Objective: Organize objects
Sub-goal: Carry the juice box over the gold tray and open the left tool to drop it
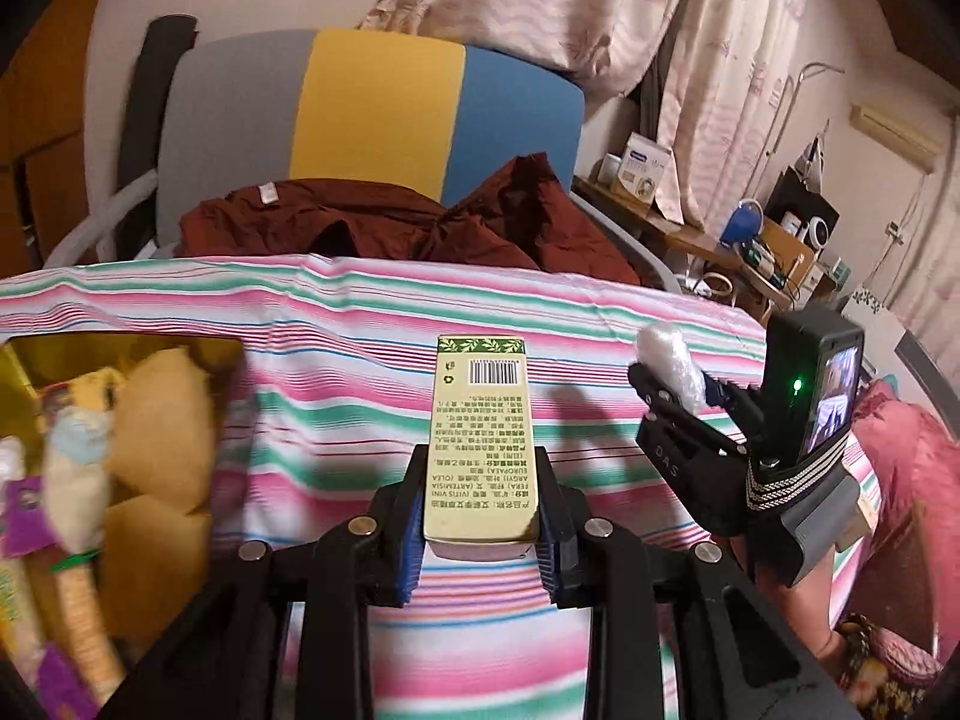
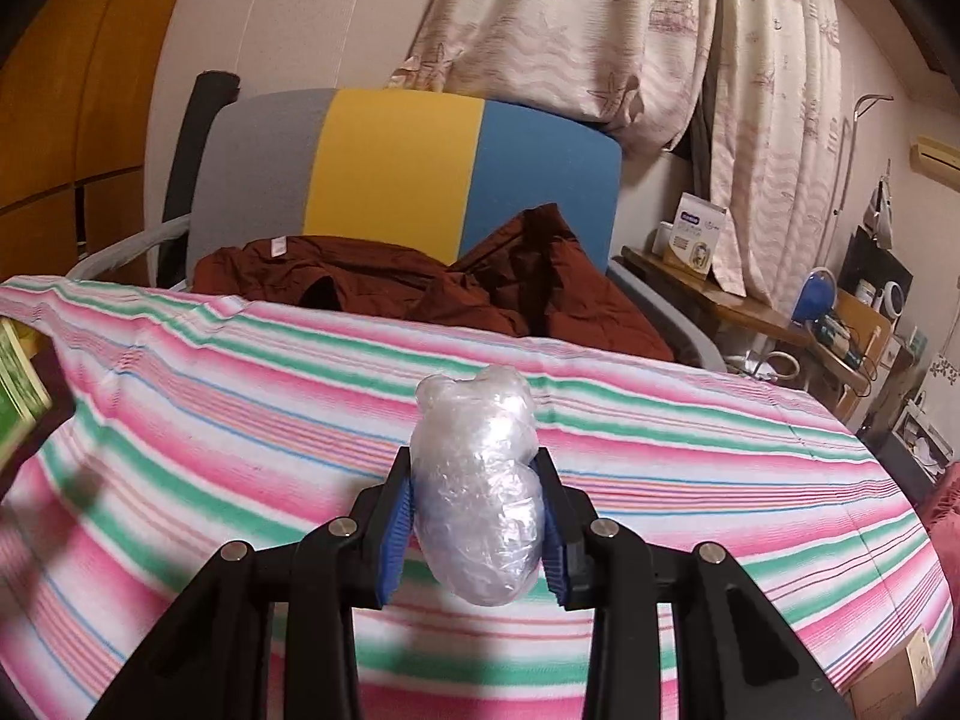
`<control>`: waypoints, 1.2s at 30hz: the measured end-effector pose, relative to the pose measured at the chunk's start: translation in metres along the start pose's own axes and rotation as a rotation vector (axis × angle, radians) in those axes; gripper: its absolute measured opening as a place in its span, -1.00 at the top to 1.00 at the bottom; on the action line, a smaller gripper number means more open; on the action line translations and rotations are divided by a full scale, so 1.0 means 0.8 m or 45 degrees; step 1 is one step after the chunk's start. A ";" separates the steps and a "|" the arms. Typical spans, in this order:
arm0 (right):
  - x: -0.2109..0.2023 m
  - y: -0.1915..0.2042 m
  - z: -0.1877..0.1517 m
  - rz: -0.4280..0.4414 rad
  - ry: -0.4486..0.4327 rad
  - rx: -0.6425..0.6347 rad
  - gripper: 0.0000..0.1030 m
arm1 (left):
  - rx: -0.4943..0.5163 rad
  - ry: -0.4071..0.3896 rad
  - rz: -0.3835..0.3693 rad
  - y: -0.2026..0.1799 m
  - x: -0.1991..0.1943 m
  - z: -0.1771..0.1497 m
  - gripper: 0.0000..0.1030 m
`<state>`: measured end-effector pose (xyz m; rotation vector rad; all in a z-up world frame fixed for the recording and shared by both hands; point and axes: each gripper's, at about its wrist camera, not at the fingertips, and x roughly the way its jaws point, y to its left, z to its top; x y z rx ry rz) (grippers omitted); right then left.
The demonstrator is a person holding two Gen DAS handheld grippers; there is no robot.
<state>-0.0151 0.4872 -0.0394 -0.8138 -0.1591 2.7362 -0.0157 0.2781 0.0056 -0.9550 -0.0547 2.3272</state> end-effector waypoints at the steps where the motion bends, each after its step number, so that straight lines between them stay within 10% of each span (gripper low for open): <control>1: -0.002 0.003 -0.001 0.015 0.014 -0.008 0.31 | -0.008 -0.003 0.002 0.006 -0.006 0.000 0.41; 22: -0.090 0.130 0.002 0.435 0.083 0.107 0.31 | -0.340 -0.014 0.212 0.215 -0.095 -0.005 0.41; 36: -0.152 0.191 0.018 0.647 0.038 0.161 0.31 | -0.595 0.195 0.283 0.358 -0.046 0.020 0.42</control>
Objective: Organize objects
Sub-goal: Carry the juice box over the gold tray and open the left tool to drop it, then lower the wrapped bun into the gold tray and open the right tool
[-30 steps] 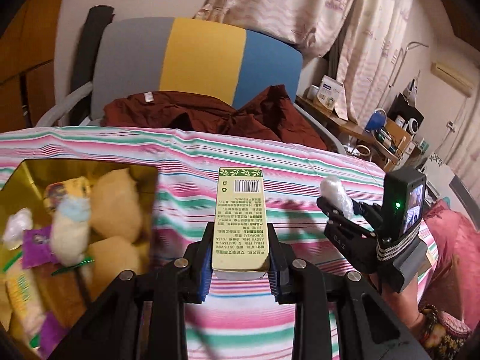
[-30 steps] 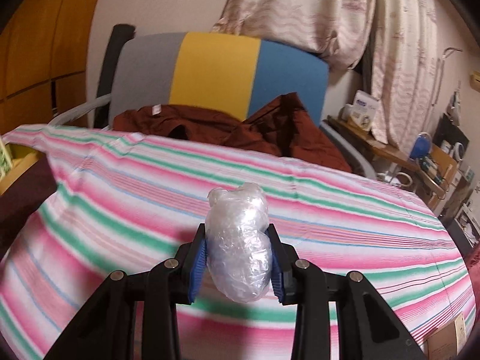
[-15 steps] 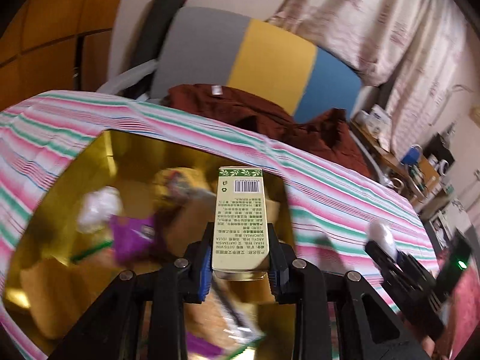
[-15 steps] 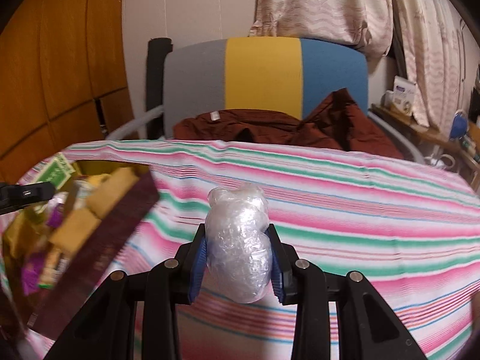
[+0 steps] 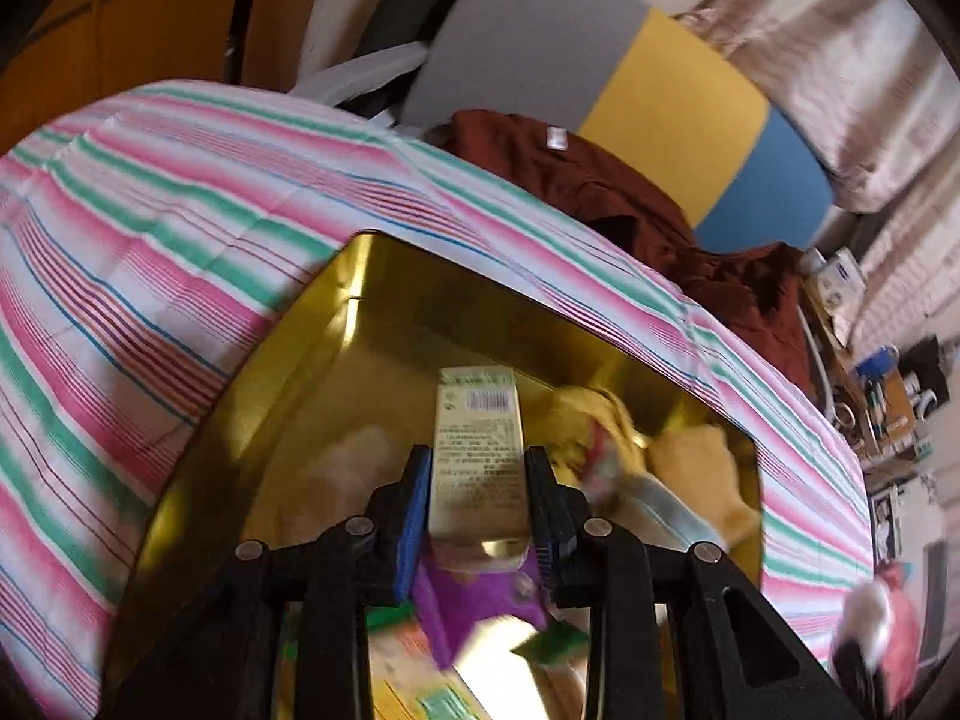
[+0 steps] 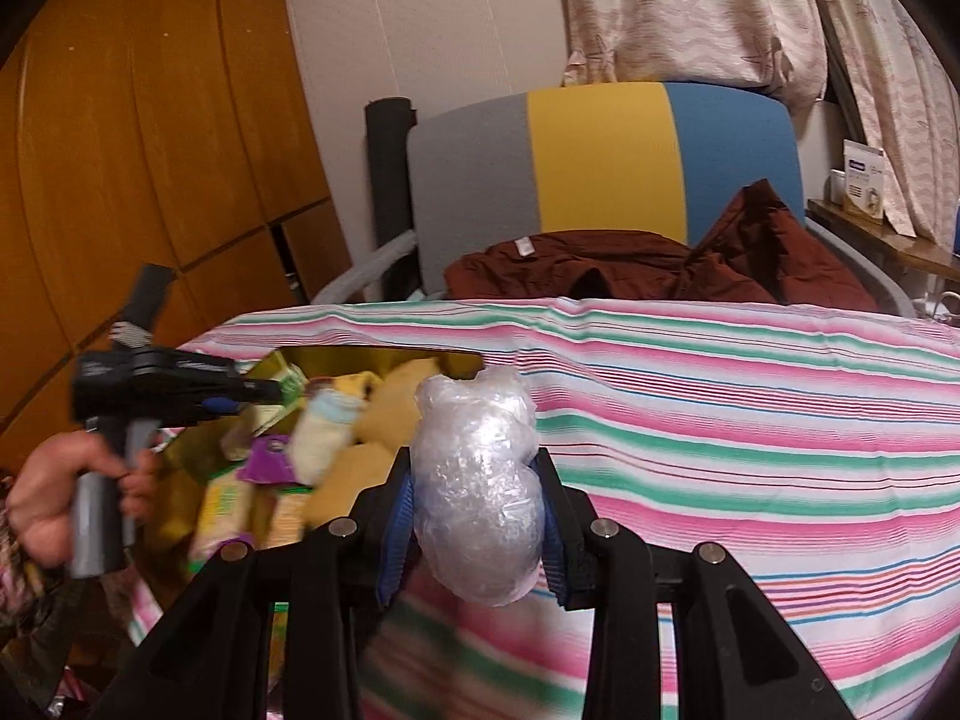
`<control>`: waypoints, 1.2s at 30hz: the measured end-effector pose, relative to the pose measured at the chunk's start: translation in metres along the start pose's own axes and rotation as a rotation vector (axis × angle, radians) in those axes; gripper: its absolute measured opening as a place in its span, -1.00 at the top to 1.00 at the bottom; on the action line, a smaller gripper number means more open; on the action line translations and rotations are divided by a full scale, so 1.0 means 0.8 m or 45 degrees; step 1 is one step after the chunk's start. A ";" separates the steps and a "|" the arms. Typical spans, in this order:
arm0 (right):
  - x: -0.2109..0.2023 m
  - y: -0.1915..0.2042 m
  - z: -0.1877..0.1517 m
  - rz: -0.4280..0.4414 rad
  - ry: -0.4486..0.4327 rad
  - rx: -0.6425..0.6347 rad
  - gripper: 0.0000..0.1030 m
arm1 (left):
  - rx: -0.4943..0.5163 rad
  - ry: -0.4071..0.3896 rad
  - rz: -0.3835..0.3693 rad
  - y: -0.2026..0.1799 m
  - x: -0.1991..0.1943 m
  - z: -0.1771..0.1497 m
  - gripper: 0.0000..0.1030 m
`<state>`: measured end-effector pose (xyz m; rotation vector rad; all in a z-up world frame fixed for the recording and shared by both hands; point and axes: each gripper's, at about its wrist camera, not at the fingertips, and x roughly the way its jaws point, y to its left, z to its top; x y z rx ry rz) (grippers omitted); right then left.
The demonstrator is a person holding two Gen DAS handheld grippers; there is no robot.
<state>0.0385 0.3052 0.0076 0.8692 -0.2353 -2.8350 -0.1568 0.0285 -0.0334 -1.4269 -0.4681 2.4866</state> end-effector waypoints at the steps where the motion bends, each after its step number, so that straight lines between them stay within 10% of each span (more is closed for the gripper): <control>1: -0.001 0.005 0.000 0.008 0.002 -0.003 0.31 | 0.004 0.014 0.013 0.002 0.005 0.004 0.42; 9: 0.004 0.032 0.001 0.083 0.037 -0.032 0.31 | -0.025 -0.019 0.105 0.013 0.015 0.026 0.32; 13: 0.013 0.051 0.001 0.151 0.074 -0.061 0.31 | -0.019 -0.090 0.098 0.012 -0.009 0.021 -0.37; 20: 0.044 0.093 0.003 0.280 0.186 -0.105 0.31 | 0.092 -0.311 0.100 0.004 -0.078 -0.013 -0.98; 36: 0.135 0.159 -0.010 0.304 0.412 -0.118 0.02 | -0.038 -0.335 0.204 0.048 -0.147 -0.091 -1.00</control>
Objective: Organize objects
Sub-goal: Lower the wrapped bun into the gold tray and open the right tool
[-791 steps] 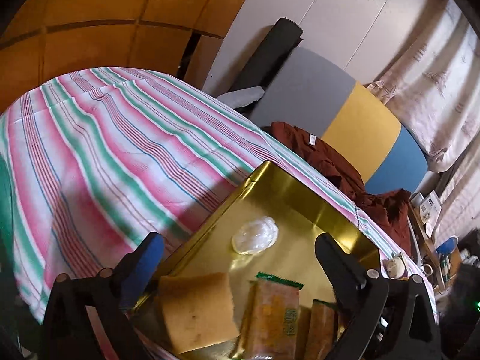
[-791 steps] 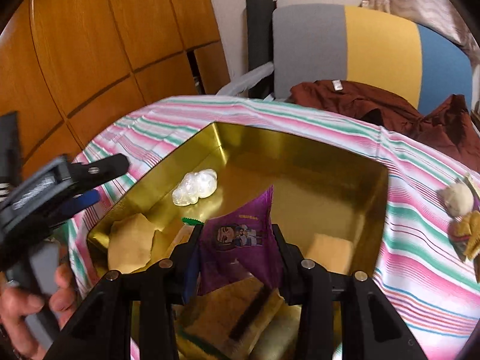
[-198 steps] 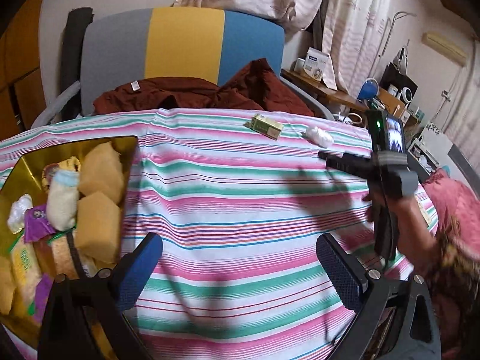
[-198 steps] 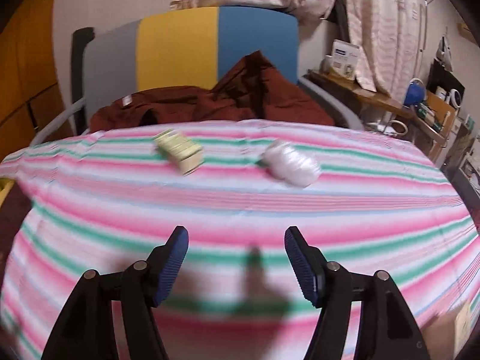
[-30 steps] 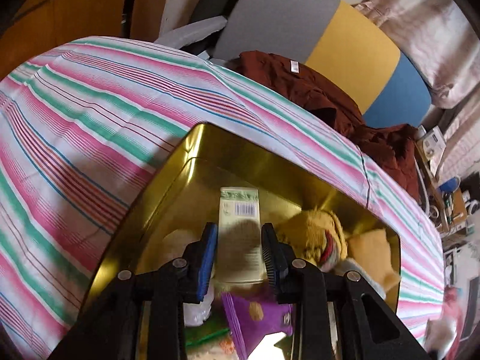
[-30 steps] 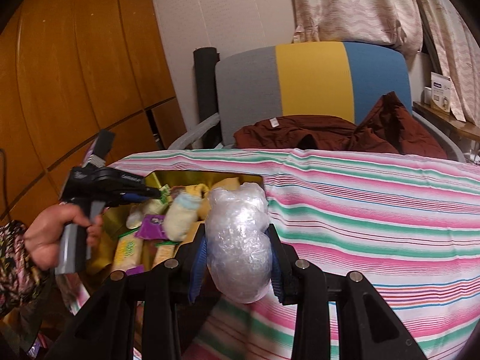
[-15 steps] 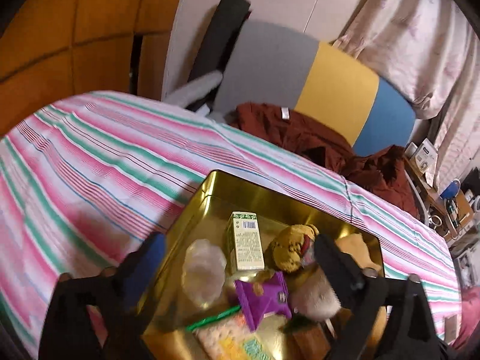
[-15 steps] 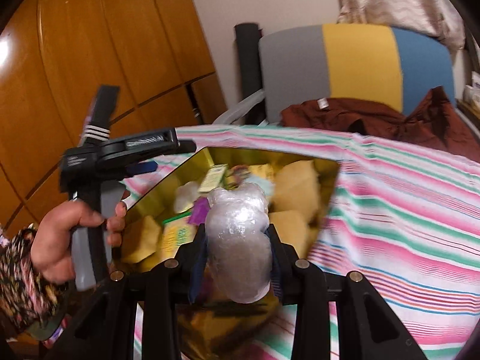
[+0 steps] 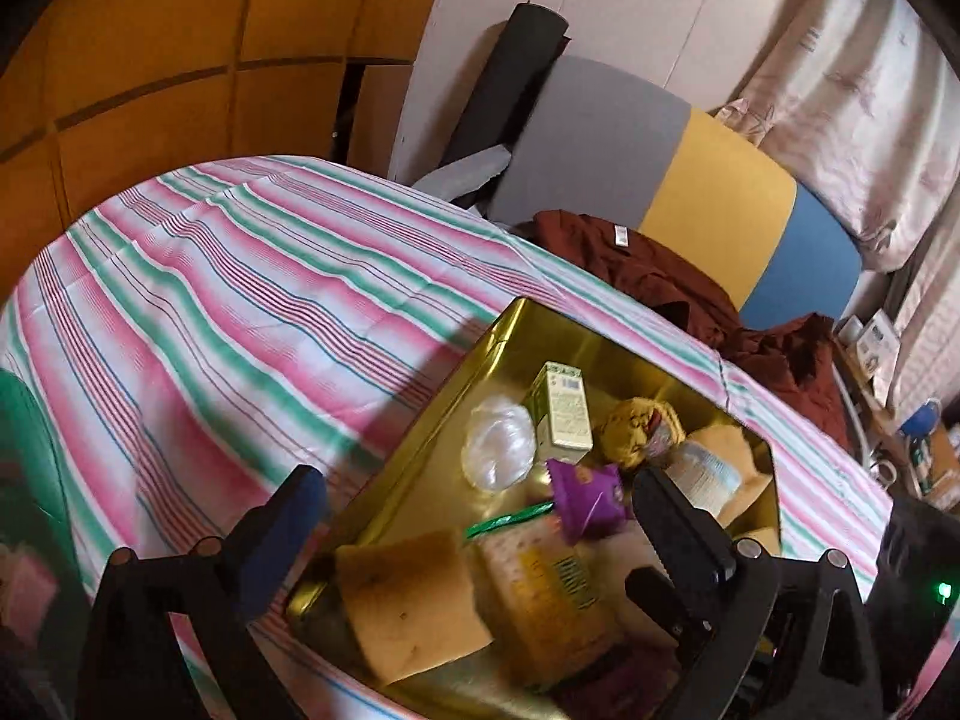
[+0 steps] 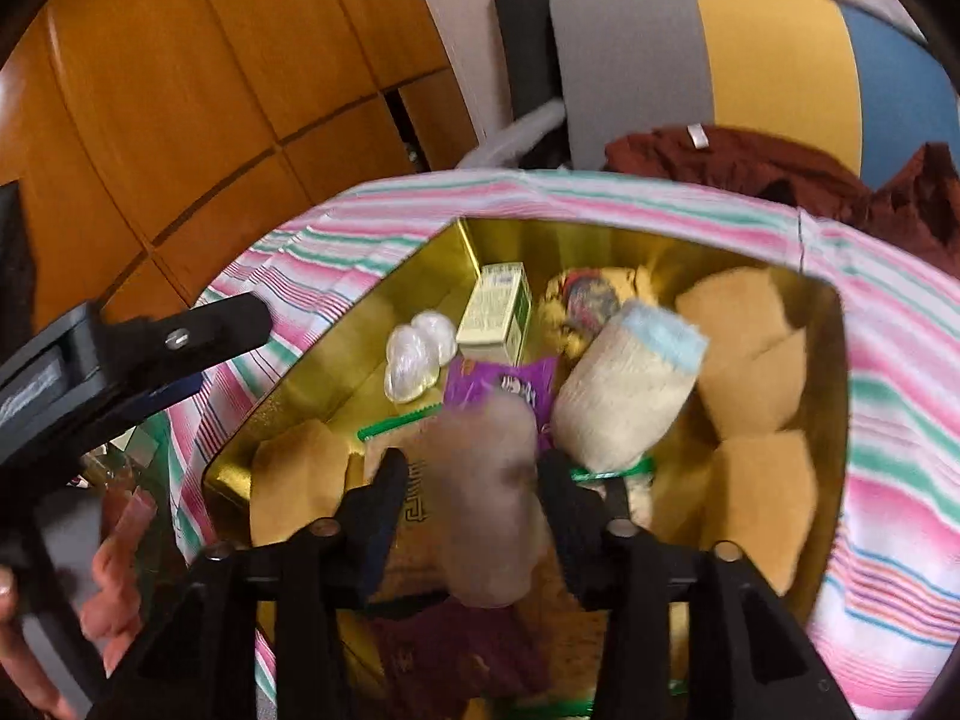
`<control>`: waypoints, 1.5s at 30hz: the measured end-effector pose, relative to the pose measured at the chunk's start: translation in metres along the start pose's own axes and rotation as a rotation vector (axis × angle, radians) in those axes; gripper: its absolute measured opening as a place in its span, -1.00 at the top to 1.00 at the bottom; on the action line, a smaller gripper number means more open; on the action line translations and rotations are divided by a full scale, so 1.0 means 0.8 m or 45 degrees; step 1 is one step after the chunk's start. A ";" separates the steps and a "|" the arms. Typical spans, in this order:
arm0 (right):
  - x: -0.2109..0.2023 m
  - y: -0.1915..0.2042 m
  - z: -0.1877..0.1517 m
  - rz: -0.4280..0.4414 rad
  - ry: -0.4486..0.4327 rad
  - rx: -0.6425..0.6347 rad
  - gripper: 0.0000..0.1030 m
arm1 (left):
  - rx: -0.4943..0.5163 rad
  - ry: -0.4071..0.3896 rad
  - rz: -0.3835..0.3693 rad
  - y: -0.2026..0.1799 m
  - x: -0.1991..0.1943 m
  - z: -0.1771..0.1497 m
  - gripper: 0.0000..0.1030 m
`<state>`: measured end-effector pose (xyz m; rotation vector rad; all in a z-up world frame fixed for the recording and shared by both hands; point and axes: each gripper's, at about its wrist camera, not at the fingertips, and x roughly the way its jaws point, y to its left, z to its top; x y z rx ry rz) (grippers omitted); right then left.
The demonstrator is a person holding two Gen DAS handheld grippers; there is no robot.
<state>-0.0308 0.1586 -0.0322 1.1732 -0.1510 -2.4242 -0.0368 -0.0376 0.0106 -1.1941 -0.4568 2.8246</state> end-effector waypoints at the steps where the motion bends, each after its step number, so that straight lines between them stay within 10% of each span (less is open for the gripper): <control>1: -0.002 0.002 -0.001 -0.017 -0.008 -0.012 -0.08 | 0.012 0.000 0.009 -0.001 -0.001 -0.002 -1.00; 12: -0.032 -0.001 -0.008 -0.076 -0.076 -0.023 -0.18 | 0.140 -0.063 0.088 -0.012 -0.025 -0.017 -1.00; 21: 0.017 0.016 -0.003 -0.199 0.064 -0.153 0.18 | 0.164 -0.080 0.092 -0.013 -0.044 -0.023 -1.00; 27: 0.013 0.045 -0.011 -0.100 0.087 -0.226 0.18 | 0.143 -0.104 0.143 -0.003 -0.050 -0.024 -1.00; 45: -0.061 0.036 -0.005 -0.311 -0.019 -0.130 -0.02 | 0.187 -0.091 0.255 -0.018 -0.055 -0.040 -1.00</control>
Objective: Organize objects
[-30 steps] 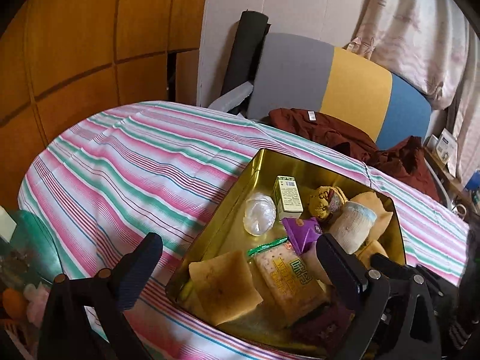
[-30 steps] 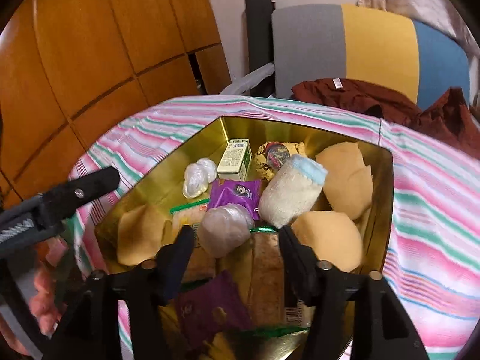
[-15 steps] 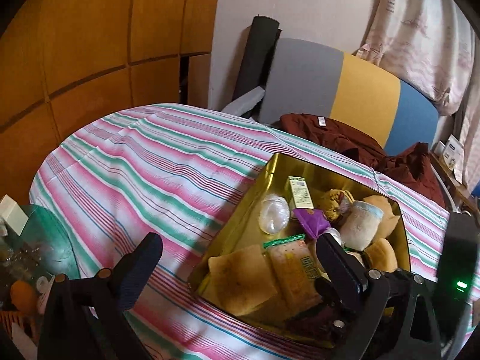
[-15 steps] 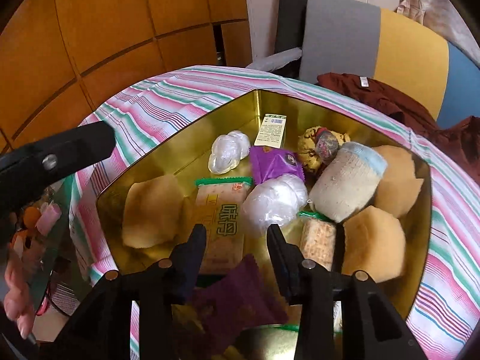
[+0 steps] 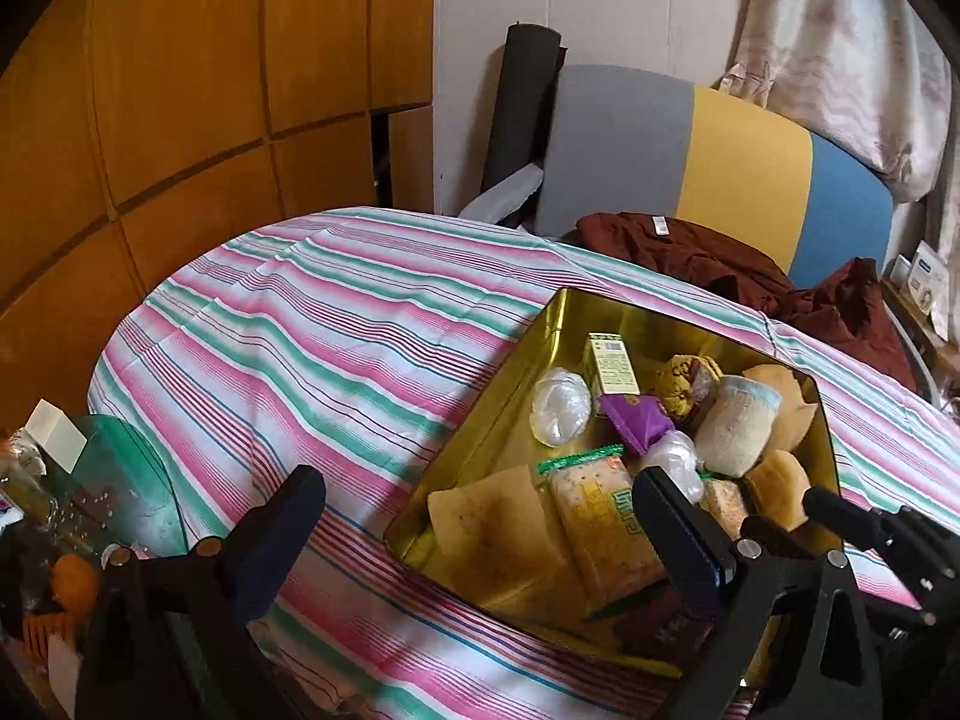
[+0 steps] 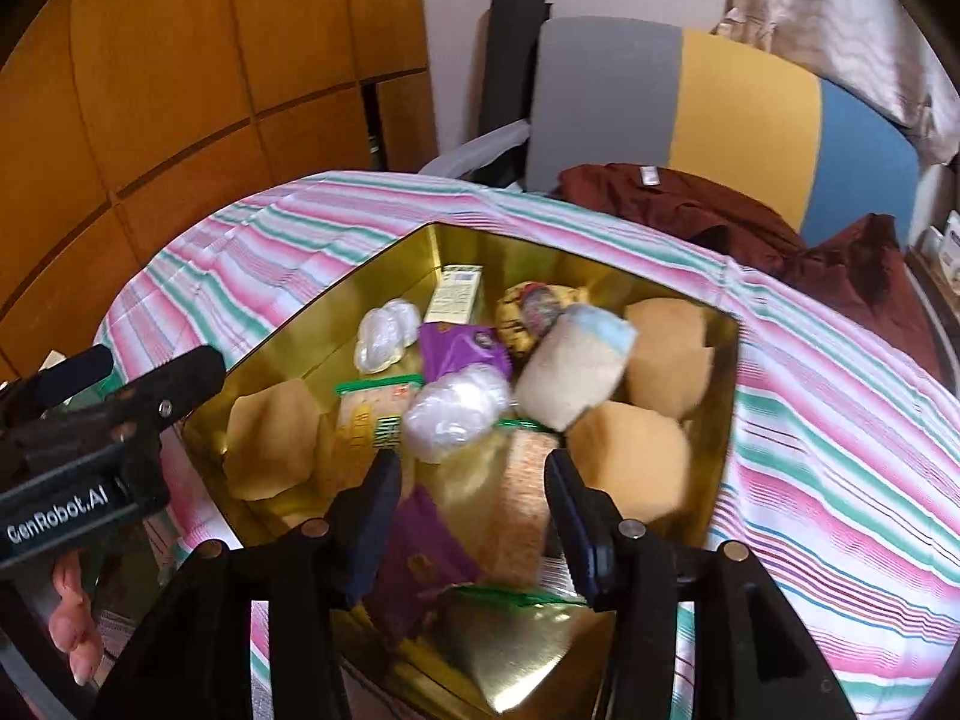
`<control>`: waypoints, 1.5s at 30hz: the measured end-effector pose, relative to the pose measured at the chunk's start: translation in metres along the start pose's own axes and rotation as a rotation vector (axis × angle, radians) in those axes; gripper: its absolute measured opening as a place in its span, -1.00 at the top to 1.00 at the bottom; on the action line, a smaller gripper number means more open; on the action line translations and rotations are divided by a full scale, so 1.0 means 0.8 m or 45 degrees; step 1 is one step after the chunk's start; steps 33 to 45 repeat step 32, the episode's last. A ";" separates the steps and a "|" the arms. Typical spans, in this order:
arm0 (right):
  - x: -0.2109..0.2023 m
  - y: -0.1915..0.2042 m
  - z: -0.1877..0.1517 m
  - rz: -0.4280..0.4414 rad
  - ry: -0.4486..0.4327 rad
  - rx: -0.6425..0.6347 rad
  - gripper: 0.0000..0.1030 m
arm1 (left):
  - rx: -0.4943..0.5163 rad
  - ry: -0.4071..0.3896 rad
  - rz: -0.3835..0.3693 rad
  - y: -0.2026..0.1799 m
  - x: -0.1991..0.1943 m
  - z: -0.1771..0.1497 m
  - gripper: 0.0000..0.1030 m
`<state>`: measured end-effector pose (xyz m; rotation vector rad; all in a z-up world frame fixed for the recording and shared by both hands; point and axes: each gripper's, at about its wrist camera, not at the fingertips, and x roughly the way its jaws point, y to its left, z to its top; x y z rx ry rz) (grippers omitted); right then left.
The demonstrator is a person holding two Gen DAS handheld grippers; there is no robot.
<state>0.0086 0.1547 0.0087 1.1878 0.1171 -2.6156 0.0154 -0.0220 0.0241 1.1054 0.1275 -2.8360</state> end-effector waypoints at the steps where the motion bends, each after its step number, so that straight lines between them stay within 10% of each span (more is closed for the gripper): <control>1: -0.004 -0.001 0.000 -0.020 -0.007 0.004 -0.08 | -0.001 0.003 -0.003 -0.001 -0.001 -0.001 -1.00; 11: -0.033 -0.010 0.010 -0.273 -0.018 0.112 -0.31 | 0.060 0.033 0.035 -0.016 -0.015 -0.010 -1.00; 45: -0.030 -0.015 0.008 -0.271 -0.012 0.171 -0.31 | 0.018 0.127 0.017 -0.011 -0.014 -0.010 -1.00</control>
